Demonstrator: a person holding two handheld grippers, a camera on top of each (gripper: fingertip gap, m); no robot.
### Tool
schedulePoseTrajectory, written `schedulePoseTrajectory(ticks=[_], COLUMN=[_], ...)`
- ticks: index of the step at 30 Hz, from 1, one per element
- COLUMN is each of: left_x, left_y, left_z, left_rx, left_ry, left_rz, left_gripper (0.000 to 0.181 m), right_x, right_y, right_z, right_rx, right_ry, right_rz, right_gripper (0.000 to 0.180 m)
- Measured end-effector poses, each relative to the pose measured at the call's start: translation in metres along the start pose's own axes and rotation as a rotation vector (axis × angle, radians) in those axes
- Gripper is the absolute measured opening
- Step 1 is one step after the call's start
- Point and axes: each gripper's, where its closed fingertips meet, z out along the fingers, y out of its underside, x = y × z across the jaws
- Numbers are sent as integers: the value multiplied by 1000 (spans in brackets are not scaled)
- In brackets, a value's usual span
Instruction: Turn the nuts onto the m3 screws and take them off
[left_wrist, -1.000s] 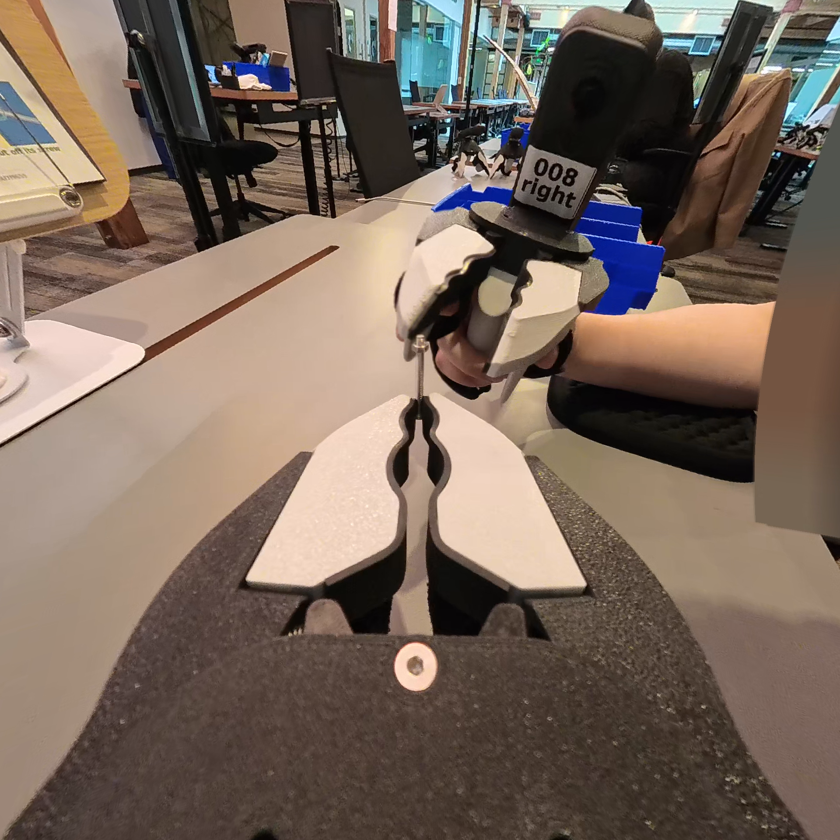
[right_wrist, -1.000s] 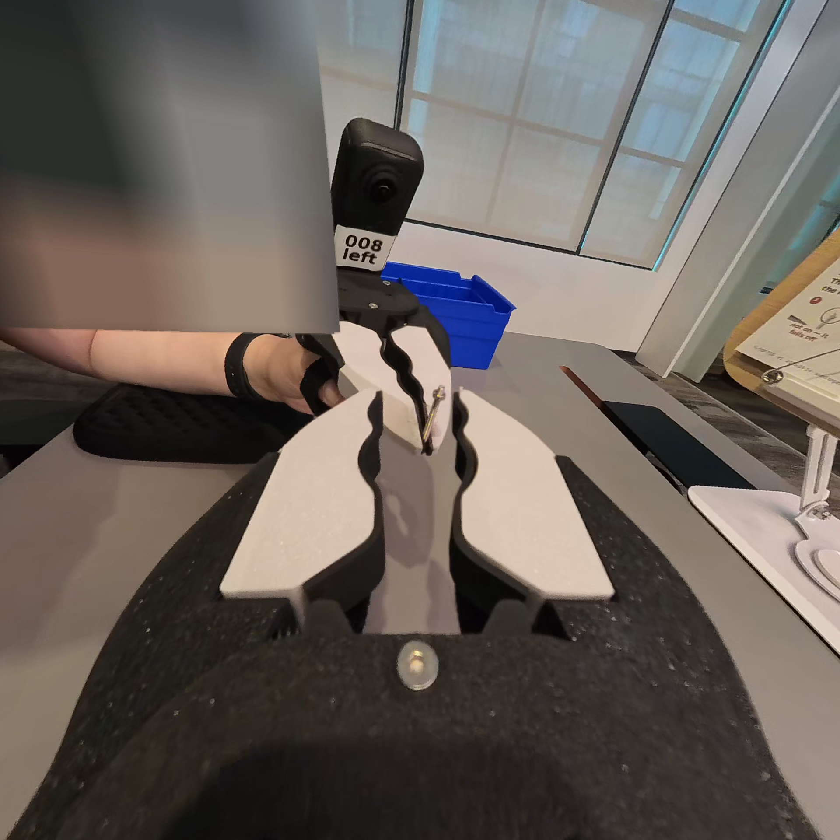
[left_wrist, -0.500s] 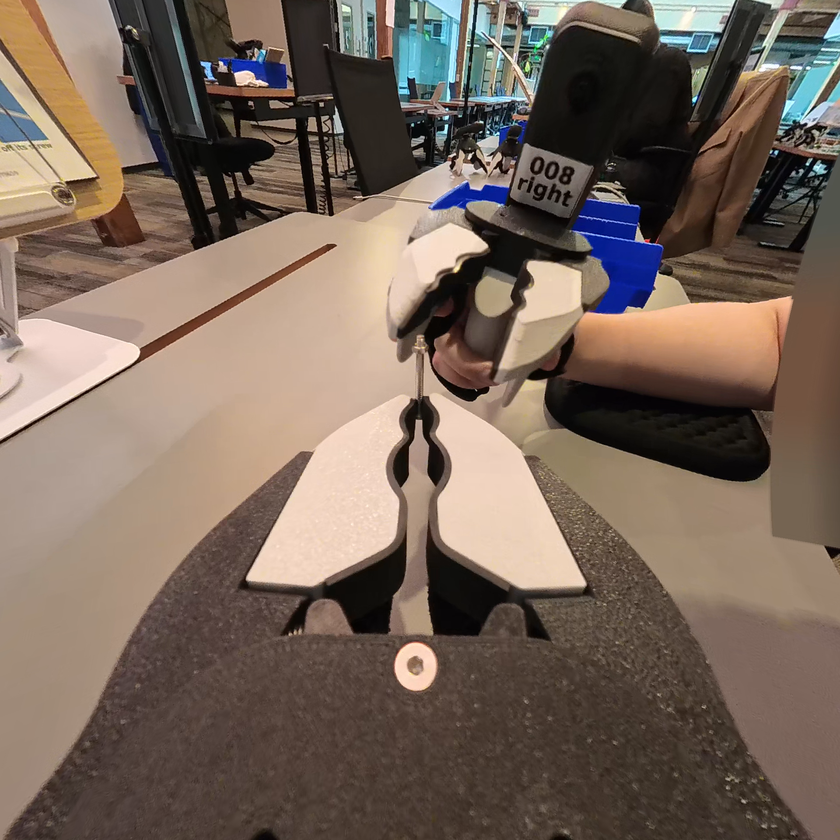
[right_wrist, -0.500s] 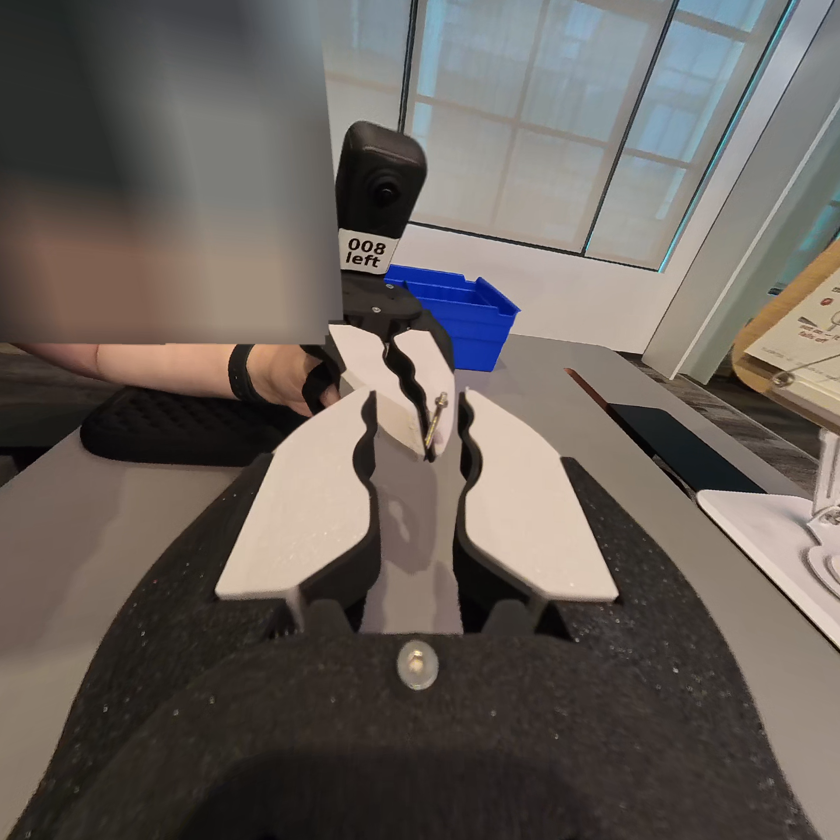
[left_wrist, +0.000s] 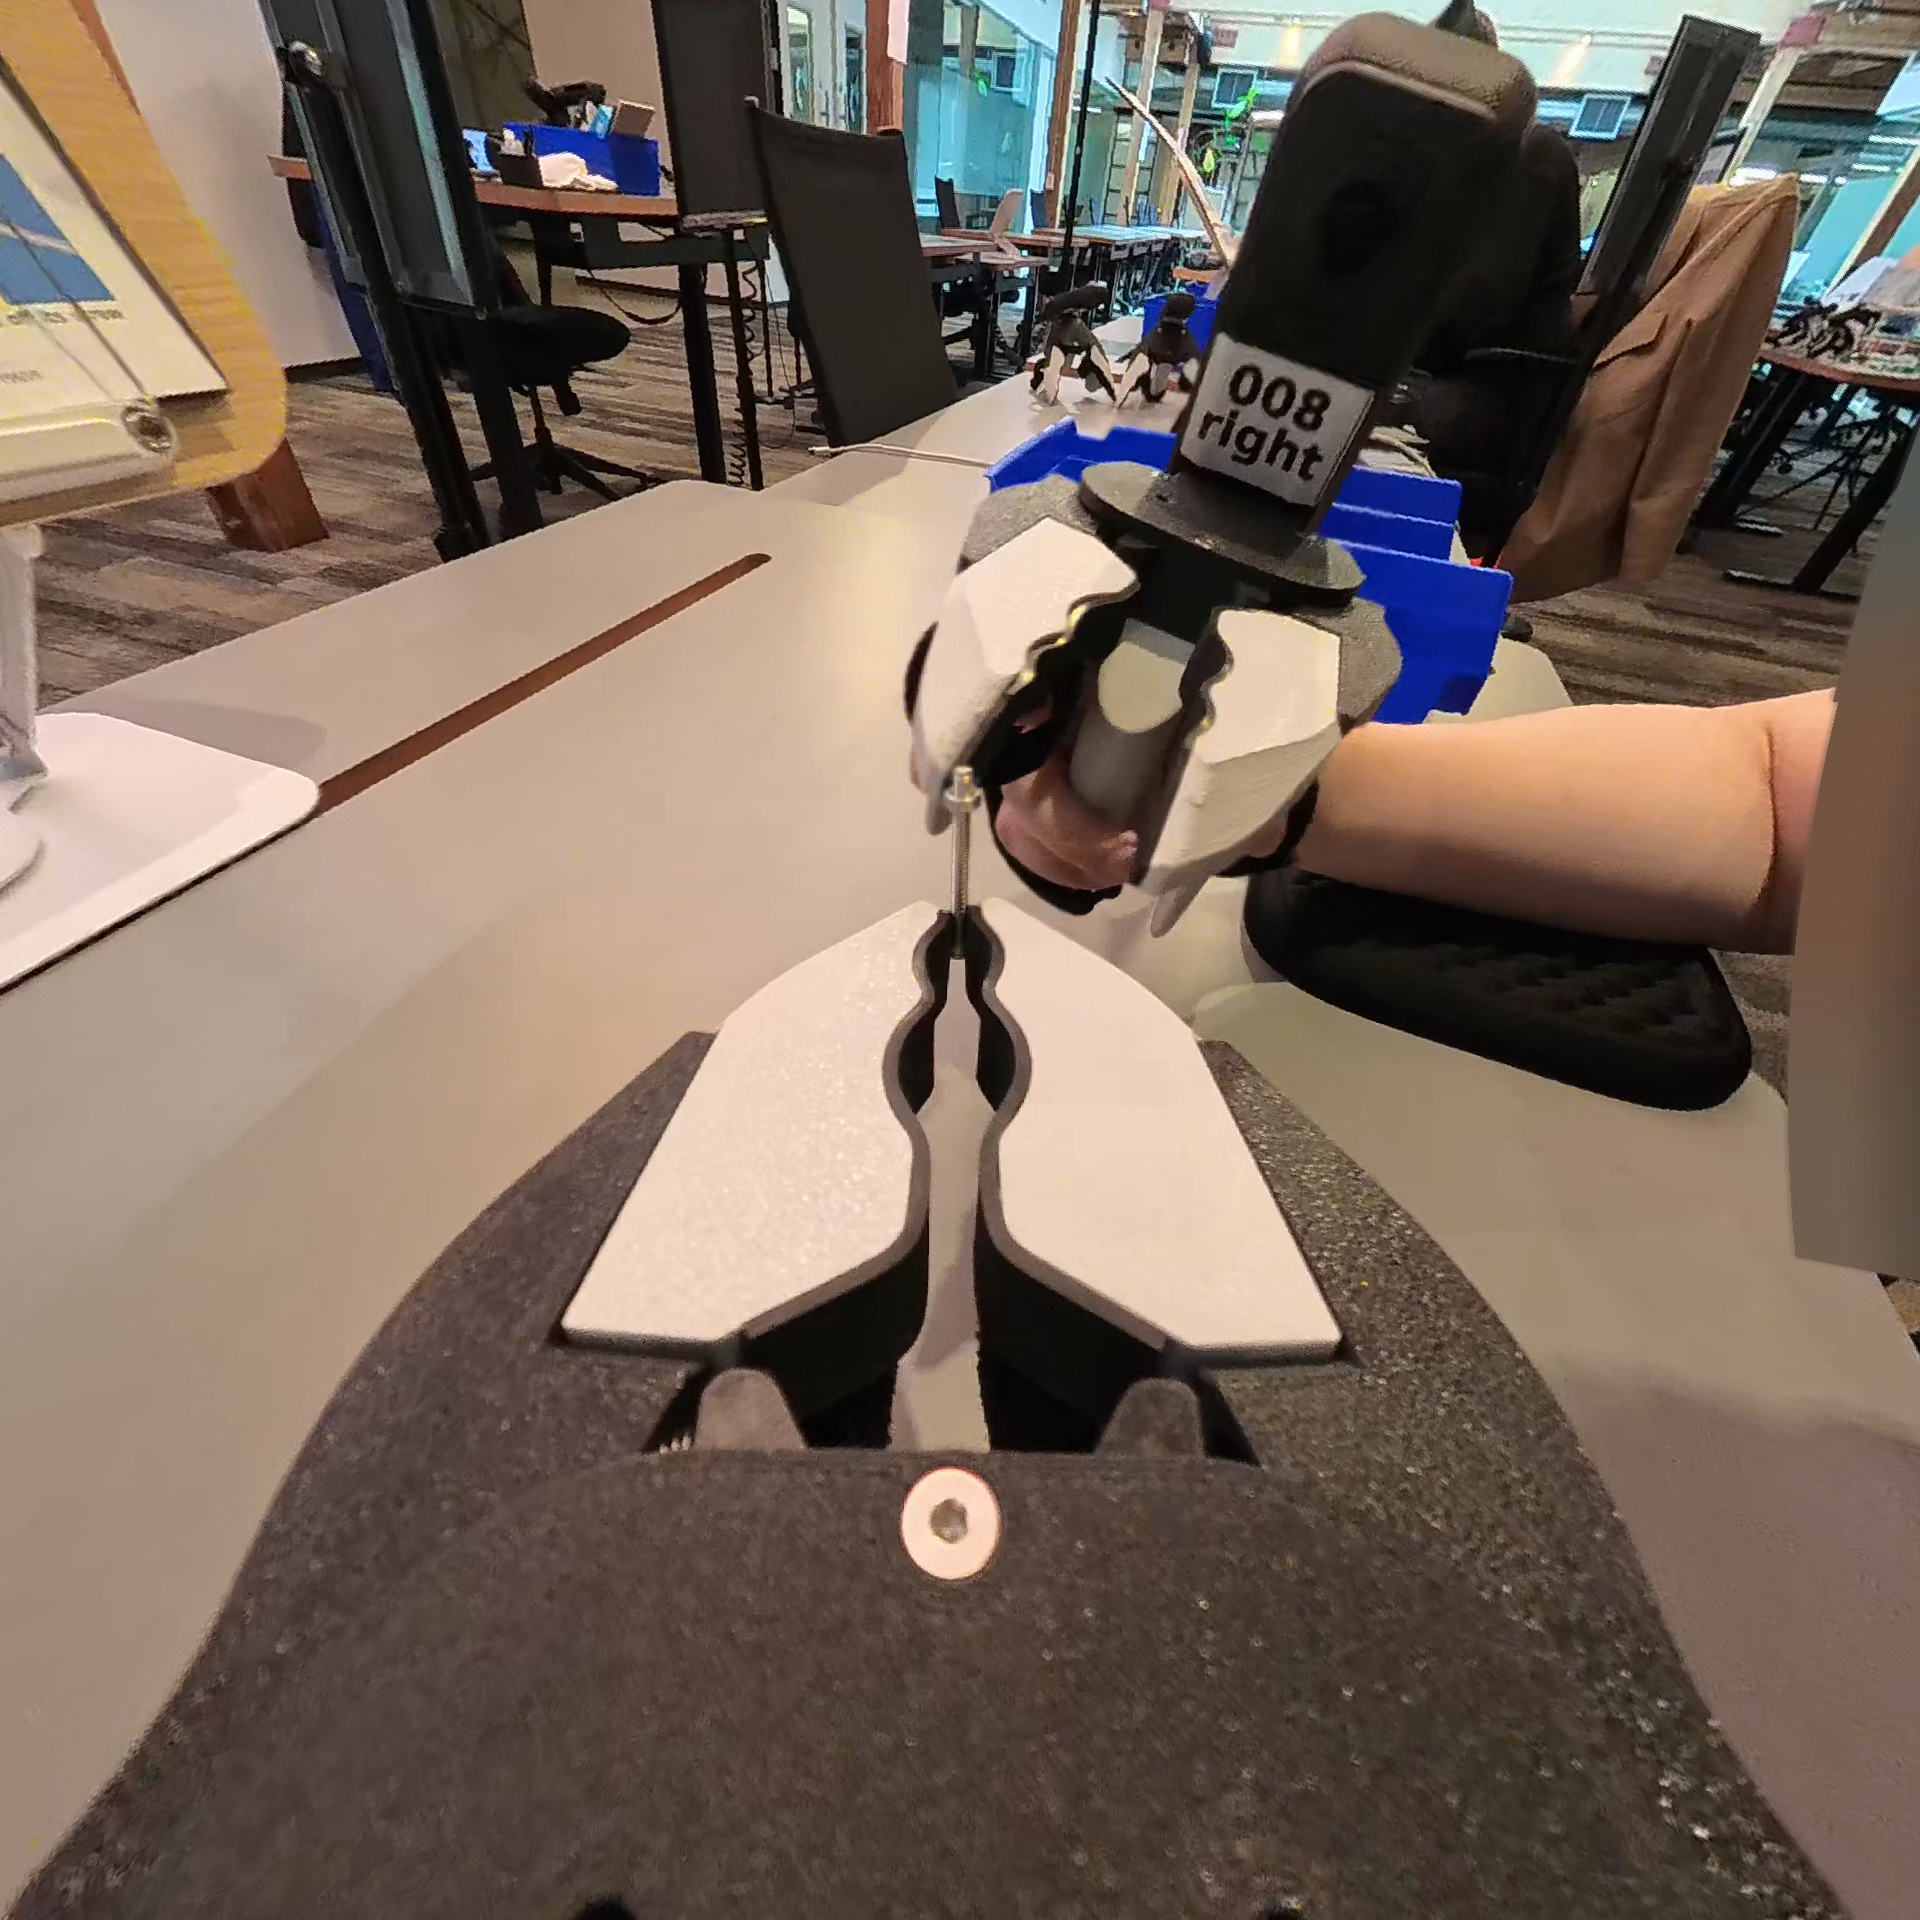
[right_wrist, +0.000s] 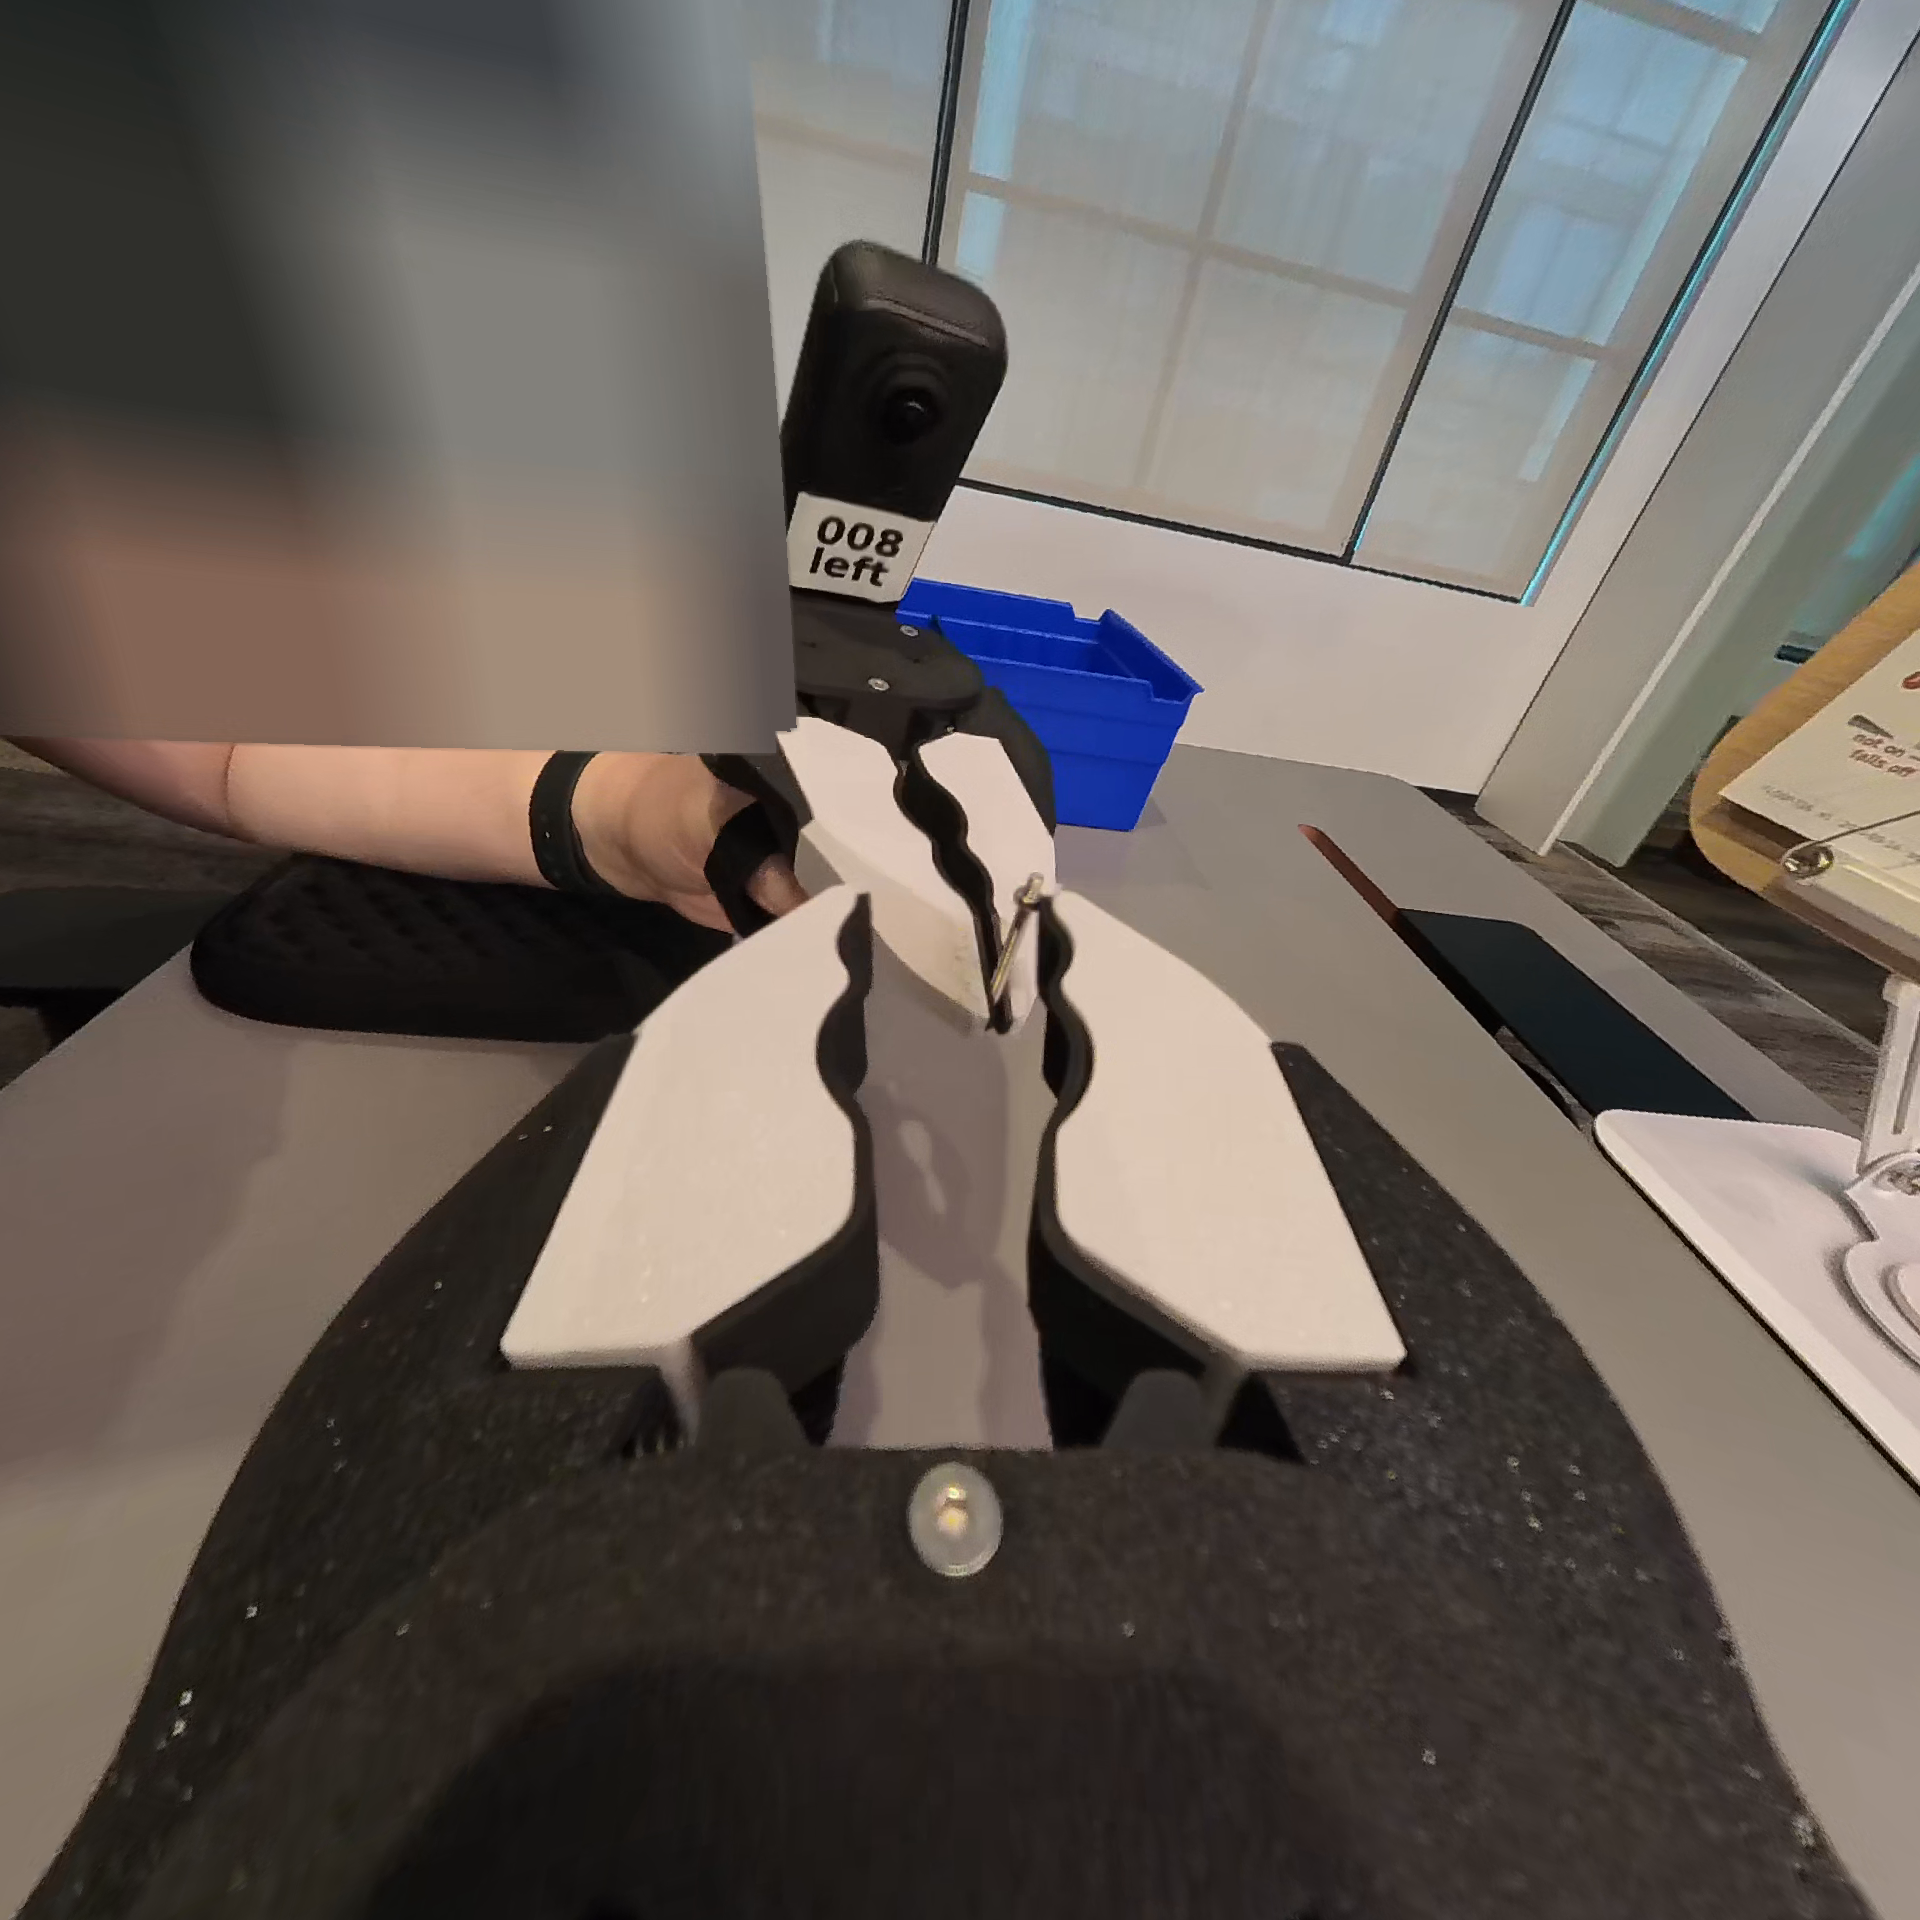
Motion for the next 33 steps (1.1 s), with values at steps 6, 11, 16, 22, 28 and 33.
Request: schedulePoseTrajectory(ticks=[6, 11, 16, 22, 28, 33], left_x=[3, 1, 0, 2, 0, 4], left_y=[-1, -1, -2, 0, -2, -3], left_z=[1, 0, -1, 1, -1, 1], left_rx=[2, 8, 13, -1, 16, 13], left_ry=[10, 8, 14, 9, 9, 12], left_rz=[1, -15, -27, -6, -23, -8], left_gripper=[2, 2, 2, 2, 2, 2], right_x=[6, 0, 6, 0, 11, 9], right_y=[-4, 0, -10, 0, -5, 9], right_z=[0, 2, -3, 3, -6, 1], right_rx=[30, 4, 60, 11, 43, -21], right_ry=[27, 16, 52, 16, 50, 21], right_rz=[16, -15, -7, -4, 47, 103], right_gripper=[33, 32, 28, 30, 14, 13])
